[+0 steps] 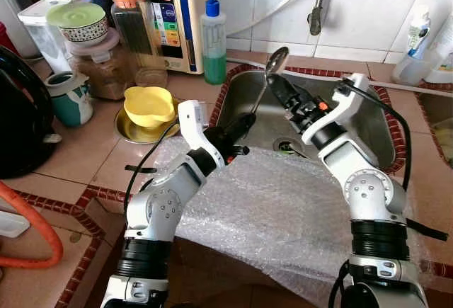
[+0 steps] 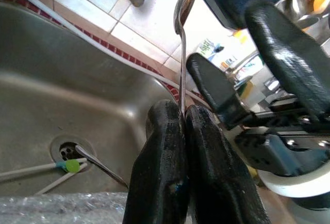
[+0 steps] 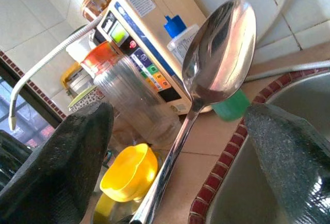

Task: Kitchen organization

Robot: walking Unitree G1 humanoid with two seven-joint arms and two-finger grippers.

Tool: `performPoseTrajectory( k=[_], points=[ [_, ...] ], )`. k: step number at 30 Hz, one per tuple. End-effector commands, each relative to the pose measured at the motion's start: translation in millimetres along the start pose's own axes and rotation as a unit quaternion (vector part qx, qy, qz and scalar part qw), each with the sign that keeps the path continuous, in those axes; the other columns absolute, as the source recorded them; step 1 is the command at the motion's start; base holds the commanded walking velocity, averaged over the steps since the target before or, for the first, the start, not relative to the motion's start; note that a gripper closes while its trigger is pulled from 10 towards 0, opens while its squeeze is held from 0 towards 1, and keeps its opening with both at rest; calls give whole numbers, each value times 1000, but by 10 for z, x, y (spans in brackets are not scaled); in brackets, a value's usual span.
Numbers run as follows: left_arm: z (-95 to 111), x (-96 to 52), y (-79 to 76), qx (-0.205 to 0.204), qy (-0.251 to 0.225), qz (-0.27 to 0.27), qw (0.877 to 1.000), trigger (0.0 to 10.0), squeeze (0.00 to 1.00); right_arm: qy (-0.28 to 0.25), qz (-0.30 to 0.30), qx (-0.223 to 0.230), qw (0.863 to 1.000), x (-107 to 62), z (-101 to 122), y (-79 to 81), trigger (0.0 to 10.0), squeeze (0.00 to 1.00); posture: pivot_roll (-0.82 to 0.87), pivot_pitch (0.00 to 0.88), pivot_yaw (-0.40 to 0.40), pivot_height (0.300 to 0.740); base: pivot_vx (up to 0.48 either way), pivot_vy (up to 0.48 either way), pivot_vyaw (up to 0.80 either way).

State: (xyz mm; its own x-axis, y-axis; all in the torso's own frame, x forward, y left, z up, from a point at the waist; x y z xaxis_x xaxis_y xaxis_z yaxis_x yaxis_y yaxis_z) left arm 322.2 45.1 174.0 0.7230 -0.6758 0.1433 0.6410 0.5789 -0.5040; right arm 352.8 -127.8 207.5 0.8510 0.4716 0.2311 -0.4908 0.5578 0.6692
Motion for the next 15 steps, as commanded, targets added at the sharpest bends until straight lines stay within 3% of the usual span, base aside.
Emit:
performPoseTrajectory(
  k=[1,9,10,12,13,15],
  points=[
    [28,-12,-55,1,-4,-16,1000,10000,0,15,-2,0,1000,22,-42,-3,10000,0,69,36,38,740,0,0,0],
    [-24,-28,-167,-4,13,-56,998,10000,0,25,-36,-1,999,26,-113,-106,10000,0,66,39,47,740,0,0,0],
    [-34,-31,-186,-4,17,-61,998,10000,0,25,-40,0,999,23,-128,-131,1725,0,66,39,47,740,0,0,0],
    [-35,-31,-190,-4,17,-62,998,10000,0,25,-40,0,999,22,-132,-135,1725,0,66,39,47,740,0,0,0],
    [-33,-32,-198,-5,17,-64,998,10000,0,24,-44,1,999,20,-138,-145,0,0,66,39,47,740,0,0,0],
    [-32,-33,-206,-5,18,-66,998,10000,0,23,-46,2,999,21,-142,-152,0,0,68,36,49,740,0,0,0]
  ],
)
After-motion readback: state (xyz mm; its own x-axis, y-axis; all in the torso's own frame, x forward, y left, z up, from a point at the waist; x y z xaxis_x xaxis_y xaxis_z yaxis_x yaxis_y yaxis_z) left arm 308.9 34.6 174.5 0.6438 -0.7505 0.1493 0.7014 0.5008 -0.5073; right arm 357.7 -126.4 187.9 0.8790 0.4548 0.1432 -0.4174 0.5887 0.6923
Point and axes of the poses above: a point about 5 cm out from each wrist's last joint towards the gripper, its own x axis pointing out of the wrist towards the gripper, its own z axis along the axis of the wrist's last joint, y = z × x, the point moved 1 cm from there along x, pointing out of the wrist towards the gripper, and after that the axes turned 8 degrees about x, right-handed, at the moved point
